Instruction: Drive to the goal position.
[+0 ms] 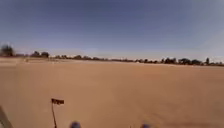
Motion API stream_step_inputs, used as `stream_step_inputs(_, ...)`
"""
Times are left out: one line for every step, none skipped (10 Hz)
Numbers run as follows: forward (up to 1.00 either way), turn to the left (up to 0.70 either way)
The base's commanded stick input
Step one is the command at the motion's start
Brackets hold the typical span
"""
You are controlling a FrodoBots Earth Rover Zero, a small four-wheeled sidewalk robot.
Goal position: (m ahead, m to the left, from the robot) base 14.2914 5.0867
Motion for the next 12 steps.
stream_step_inputs(0.7,0.0)
stream_step_inputs(0.7,0.0)
stream_step_inputs(0.7,0.0)
stream_step_inputs(0.7,0.0)
stream_step_inputs(0.7,0.0)
stream_step_inputs(0.7,0.0)
stream_step_inputs(0.7,0.0)
stream_step_inputs(0.7,0.0)
stream_step_inputs(0.7,0.0)
stream_step_inputs(0.7,0.0)
stream_step_inputs(0.7,0.0)
stream_step_inputs(0.7,0.0)
